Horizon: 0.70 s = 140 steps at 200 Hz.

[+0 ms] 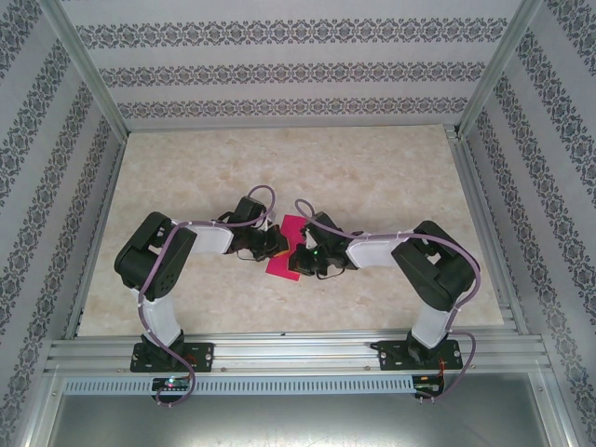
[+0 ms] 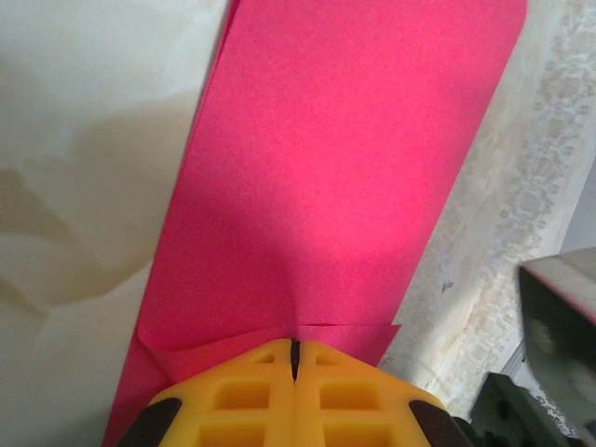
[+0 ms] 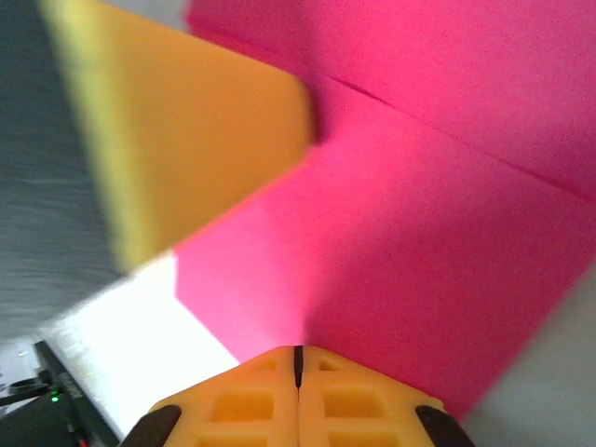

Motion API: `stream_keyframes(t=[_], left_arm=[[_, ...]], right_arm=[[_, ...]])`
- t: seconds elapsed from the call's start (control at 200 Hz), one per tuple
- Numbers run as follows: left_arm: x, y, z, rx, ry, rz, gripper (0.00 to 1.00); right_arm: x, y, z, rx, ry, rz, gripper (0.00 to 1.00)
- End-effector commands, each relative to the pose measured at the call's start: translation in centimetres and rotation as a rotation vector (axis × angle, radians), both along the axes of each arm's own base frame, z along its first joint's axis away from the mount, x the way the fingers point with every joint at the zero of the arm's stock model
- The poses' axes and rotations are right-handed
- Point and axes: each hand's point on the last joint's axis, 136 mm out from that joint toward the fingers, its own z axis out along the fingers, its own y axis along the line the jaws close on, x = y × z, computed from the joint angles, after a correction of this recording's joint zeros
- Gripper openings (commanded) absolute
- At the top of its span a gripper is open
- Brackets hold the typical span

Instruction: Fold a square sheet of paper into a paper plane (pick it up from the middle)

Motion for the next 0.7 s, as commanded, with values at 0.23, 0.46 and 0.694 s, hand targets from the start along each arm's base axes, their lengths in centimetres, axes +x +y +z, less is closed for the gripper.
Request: stream_keyframes(t=[0.23, 0.46, 0.694], left_arm=[[-1.1, 0.3, 0.6, 0.008, 0.012, -0.044, 0.07], [-1.5, -0.1, 1.0, -0.015, -0.002, -0.073, 0.13], [-0.6, 1.3, -1.5, 0.083, 0.022, -0.010, 0.09]], right_arm=[[-1.6, -2.2, -3.5, -0.113, 0.069, -0.021, 0.00], [-1.4, -2.1, -3.4, -0.116, 0.064, -0.017, 0.00], [-1.7, -2.4, -3.6, -0.136, 0.074, -0.009, 0.00]])
